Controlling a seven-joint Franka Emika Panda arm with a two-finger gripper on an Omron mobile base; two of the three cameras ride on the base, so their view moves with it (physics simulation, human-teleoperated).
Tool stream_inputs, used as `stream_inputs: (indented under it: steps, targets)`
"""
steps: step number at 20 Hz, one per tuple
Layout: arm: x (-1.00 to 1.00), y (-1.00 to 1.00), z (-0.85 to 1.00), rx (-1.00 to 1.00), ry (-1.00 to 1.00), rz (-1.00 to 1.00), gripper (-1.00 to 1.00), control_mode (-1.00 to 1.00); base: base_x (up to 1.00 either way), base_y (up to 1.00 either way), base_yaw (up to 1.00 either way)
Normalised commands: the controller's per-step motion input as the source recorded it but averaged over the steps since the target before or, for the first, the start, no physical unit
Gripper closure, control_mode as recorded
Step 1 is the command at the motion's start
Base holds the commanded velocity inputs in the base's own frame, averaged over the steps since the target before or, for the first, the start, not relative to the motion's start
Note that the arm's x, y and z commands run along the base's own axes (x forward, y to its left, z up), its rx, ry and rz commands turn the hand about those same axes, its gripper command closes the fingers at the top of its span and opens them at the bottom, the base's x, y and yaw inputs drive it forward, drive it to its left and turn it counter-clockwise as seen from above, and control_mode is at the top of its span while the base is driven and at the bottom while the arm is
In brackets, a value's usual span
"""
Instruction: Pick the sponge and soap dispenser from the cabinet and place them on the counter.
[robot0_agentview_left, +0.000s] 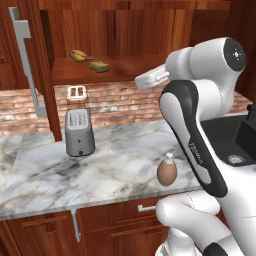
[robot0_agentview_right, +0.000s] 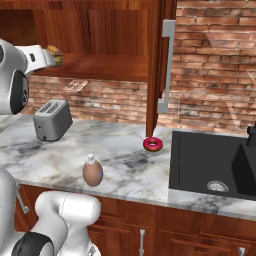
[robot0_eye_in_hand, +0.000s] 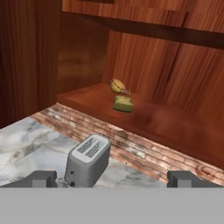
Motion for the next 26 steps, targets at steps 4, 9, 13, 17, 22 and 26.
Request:
stream_inputs:
  steps: [4, 9, 13, 17, 22, 26]
  targets:
    - [0.29, 0.00, -0.09, 0.00, 0.00, 0.01, -1.00, -1.00, 0.00, 0.00, 0.00]
    - [0.22, 0.09, 0.00, 0.00, -0.01, 0.00, -1.00, -1.00, 0.00, 0.00, 0.00]
    - [0.20, 0.08, 0.00, 0.00, 0.00, 0.00, -1.00, -1.00, 0.00, 0.00, 0.00]
    - [0.23, 0.12, 0.00, 0.00, 0.00, 0.00, -1.00, -1.00, 0.00, 0.00, 0.00]
    - [0.19, 0.05, 0.00, -0.01, 0.00, 0.00, -1.00, -1.00, 0.00, 0.00, 0.00]
    - [0.22, 0.07, 0.00, 0.00, 0.00, 0.00, -1.00, -1.00, 0.00, 0.00, 0.00]
